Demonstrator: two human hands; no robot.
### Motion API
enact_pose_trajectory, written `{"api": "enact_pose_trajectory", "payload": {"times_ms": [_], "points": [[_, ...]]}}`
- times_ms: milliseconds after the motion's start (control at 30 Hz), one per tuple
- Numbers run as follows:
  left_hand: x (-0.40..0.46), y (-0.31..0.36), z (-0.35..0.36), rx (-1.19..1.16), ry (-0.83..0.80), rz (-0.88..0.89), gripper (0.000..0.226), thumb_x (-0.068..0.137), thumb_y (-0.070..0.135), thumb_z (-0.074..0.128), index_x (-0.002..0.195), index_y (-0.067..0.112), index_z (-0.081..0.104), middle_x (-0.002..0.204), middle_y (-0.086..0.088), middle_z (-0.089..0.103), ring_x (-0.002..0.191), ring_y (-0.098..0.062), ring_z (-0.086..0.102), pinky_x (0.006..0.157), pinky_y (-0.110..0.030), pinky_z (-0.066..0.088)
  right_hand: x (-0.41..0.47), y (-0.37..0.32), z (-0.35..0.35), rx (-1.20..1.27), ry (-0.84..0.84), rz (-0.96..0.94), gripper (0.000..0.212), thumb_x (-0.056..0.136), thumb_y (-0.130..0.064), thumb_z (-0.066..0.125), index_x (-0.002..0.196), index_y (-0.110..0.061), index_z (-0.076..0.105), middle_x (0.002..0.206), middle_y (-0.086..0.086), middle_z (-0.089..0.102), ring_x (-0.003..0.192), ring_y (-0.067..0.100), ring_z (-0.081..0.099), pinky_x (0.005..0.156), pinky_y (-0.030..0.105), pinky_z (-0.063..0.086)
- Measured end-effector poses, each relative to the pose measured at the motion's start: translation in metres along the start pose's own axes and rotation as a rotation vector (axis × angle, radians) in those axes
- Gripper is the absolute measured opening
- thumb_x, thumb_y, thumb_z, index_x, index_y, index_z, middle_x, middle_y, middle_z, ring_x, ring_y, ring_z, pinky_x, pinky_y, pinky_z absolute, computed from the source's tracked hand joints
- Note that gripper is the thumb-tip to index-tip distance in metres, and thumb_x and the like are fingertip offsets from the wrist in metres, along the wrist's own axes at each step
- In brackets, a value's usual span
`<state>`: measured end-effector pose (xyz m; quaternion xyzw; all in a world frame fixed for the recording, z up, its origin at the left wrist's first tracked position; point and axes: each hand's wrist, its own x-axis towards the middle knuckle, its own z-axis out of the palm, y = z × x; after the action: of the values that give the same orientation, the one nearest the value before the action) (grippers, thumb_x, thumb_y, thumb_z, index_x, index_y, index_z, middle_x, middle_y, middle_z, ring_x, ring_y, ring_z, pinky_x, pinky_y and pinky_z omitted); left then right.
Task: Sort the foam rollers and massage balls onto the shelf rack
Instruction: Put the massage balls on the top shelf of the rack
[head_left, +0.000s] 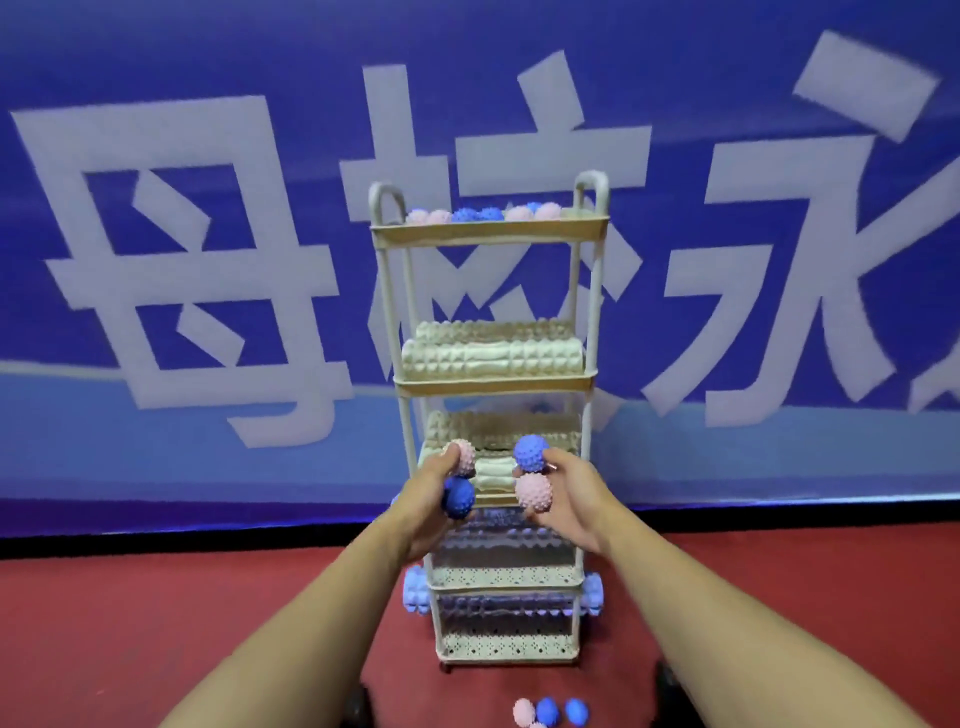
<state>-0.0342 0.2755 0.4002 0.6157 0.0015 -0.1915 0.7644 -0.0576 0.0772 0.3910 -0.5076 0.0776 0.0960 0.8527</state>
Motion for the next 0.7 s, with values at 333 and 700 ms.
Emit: {"api": "enact_pose_trajectory", "payload": {"times_ms": [333, 700], "points": [[-0.033, 0.161, 0.034, 0.237, 0.081, 0.361, 0.035, 0.103, 0.049, 0.047, 0.12, 0.021, 0.058, 0.112, -0.003, 0.062, 0.085, -0.019, 0.056, 0.074, -0.035, 0.05, -0.027, -0.168, 0.087, -0.437, -0.001, -0.395, 0.039, 0.098, -0.052, 0.055, 0.122, -0.022, 0.051, 0.11, 0.012, 0.065, 0.081, 0.025, 0.058, 0.061, 0.032, 0.044], [0.021, 0.315, 0.07, 0.747, 0.263, 0.791, 0.042, 0.095, 0.055, 0.051, 0.105, 0.016, 0.064, 0.092, 0.007, 0.072, 0.08, -0.012, 0.066, 0.065, -0.028, 0.049, 0.018, -0.333, 0.126, -1.29, 0.159, -0.711, 0.045, 0.098, -0.061, 0.044, 0.127, -0.026, 0.048, 0.111, -0.005, 0.068, 0.098, 0.013, 0.062, 0.093, 0.036, 0.045]]}}
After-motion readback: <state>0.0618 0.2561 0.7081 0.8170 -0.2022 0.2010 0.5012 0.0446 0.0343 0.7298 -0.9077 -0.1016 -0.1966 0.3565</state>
